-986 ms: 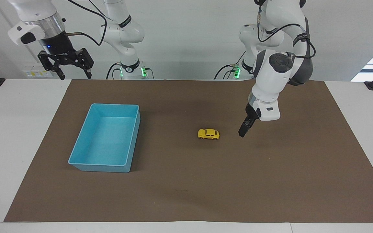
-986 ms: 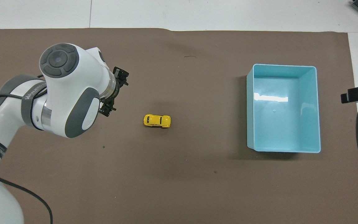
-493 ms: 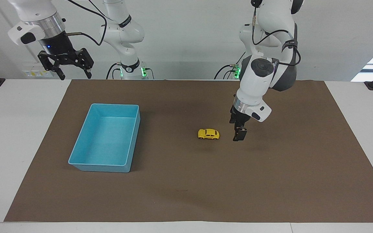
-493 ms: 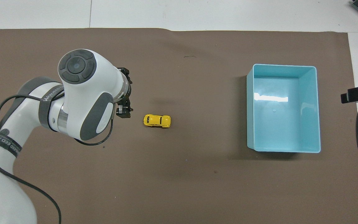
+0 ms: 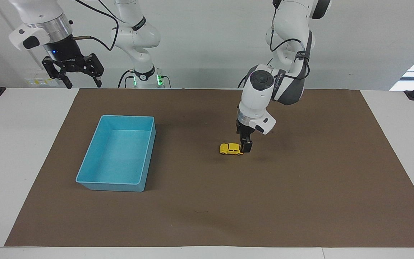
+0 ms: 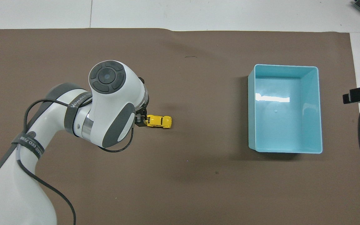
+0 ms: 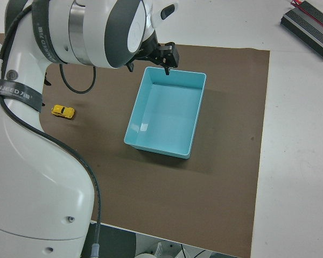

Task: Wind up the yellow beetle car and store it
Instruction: 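Lower the left gripper and press down on the yellow car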

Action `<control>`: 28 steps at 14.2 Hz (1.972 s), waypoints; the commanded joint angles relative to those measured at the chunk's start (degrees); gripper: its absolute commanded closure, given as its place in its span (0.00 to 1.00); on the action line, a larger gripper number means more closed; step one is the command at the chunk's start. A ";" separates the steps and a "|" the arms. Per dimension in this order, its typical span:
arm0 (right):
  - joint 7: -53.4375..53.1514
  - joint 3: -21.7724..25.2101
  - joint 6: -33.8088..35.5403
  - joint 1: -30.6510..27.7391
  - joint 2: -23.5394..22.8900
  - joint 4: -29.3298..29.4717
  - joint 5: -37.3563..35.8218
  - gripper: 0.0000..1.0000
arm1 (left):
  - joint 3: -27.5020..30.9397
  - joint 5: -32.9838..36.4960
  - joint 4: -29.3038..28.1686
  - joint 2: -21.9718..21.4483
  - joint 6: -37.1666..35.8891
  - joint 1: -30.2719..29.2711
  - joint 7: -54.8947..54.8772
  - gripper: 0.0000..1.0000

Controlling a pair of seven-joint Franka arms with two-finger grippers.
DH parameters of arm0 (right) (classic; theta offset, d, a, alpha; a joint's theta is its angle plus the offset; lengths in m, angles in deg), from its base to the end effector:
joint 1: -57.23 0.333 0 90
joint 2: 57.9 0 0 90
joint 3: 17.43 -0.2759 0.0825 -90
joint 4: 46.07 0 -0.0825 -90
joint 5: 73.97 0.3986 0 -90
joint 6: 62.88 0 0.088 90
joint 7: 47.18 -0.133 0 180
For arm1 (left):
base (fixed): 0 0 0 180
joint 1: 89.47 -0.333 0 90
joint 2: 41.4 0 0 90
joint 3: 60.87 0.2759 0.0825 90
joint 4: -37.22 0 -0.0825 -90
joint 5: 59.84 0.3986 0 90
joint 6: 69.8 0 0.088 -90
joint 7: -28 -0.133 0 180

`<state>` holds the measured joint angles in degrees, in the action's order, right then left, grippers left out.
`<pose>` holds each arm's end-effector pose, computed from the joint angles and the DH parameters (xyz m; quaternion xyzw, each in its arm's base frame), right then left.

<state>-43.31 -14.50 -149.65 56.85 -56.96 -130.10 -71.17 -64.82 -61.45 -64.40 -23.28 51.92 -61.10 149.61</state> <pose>0.5595 -0.0259 0.6132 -0.9992 -0.0070 -0.0336 0.0227 0.5440 -0.3443 0.3141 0.7048 0.7088 -0.0182 0.0223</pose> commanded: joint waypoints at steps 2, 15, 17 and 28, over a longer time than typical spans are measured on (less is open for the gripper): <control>-0.71 -0.56 0.20 -0.41 0.82 -0.61 -0.69 0.00 | 1.05 0.20 -3.06 1.20 3.87 2.48 2.92 0.00; -0.71 -0.56 0.20 -0.41 0.82 -0.61 -0.69 0.00 | 1.05 1.08 -5.78 4.11 9.06 3.63 7.06 0.00; -0.71 -0.47 0.20 -0.50 0.82 -0.61 -0.69 0.00 | 1.05 1.08 -5.69 4.11 9.24 3.63 7.15 0.14; -0.71 -0.47 0.20 -0.50 0.82 -0.61 -0.69 0.00 | 1.05 1.17 -5.69 4.11 9.59 3.54 6.80 0.98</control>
<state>-43.31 -14.50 -149.65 56.85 -56.96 -130.10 -71.17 -64.66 -61.04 -68.81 -18.46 60.17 -58.47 155.56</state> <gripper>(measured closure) 0.000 0.529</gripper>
